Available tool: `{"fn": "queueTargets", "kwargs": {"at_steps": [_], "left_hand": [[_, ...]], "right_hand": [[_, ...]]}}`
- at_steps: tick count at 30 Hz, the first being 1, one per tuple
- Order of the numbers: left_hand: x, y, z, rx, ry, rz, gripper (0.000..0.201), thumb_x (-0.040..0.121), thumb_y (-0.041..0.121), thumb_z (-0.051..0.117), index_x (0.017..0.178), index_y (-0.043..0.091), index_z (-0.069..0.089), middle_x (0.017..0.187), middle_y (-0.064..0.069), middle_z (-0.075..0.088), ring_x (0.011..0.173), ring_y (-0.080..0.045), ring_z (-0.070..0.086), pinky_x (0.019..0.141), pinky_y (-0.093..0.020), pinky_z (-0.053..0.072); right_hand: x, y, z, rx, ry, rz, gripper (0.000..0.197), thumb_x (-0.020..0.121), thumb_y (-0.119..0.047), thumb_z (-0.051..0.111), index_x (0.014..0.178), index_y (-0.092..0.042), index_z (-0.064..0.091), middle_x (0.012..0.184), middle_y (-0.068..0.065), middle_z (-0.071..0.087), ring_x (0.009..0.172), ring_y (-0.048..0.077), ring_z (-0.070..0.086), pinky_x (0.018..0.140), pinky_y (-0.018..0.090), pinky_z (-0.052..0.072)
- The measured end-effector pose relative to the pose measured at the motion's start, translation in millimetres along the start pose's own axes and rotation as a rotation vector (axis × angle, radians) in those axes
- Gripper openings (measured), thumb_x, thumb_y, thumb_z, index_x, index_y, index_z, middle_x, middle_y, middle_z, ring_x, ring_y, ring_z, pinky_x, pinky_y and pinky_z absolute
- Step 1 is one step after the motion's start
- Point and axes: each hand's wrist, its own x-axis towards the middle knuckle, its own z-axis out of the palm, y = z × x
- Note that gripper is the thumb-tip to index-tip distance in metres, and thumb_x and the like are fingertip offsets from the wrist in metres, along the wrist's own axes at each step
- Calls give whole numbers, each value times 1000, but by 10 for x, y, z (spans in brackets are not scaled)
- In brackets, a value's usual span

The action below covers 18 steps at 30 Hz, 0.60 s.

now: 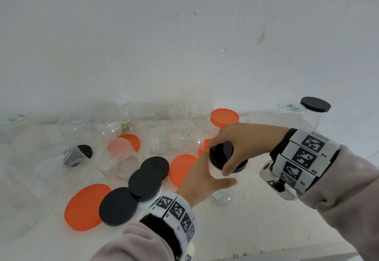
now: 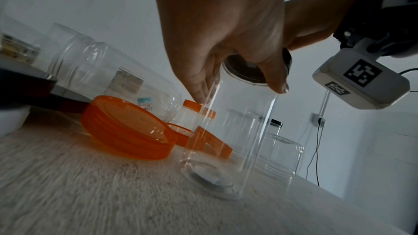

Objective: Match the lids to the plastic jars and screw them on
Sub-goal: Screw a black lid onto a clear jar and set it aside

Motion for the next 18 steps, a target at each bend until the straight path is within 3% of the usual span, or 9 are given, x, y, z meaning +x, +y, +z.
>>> {"fn": "queueTargets", "kwargs": {"at_steps": [3,6,8,10,12,15,18], "left_hand": [[-9,10,1,-12,0,-5,72,67,44,83,113,60,31,115,30,54,105,22,46,80,-4,39],[-11,12,4,-26,-5,-7,73,68,43,83,117,58,32,120,28,54,109,18,46,82,-6,39],[-10,6,2,-30,-7,-9,74,68,42,83,119,56,31,120,28,54,108,18,47,82,-6,39],[-3,2,1,-22,-4,-13,74,68,42,83,117,57,30,118,28,54,107,20,47,82,-4,38],[-1,9,1,-6,0,-9,78,68,43,83,118,58,25,114,32,52,103,27,43,80,3,35],[-1,19,3,3,0,-1,81,68,41,83,115,63,20,113,36,48,101,33,38,79,8,30],[-1,21,6,1,-1,10,84,68,42,83,125,57,23,121,30,50,107,24,42,83,4,34]], "right_hand": [[23,18,77,23,104,38,59,60,-71,70,110,-41,62,87,-21,51,84,1,51,64,18,42],[46,-3,110,10,119,81,59,60,-75,65,106,-40,61,85,-18,50,78,-2,49,58,18,37],[49,-15,101,12,91,97,61,62,-73,67,112,-39,59,90,-18,49,82,1,50,61,19,40],[34,-11,67,37,12,86,67,65,-64,72,124,-40,52,103,-18,47,96,5,50,77,25,48],[4,-12,23,64,-66,34,69,68,-49,77,131,-45,47,115,-19,42,110,7,45,92,30,46],[-27,-12,-16,76,-78,-34,64,70,-40,79,126,-49,52,119,-23,42,112,4,42,94,30,45],[-16,-6,2,48,-27,-44,61,69,-45,78,124,-49,54,115,-21,46,108,4,44,91,28,46]]}}
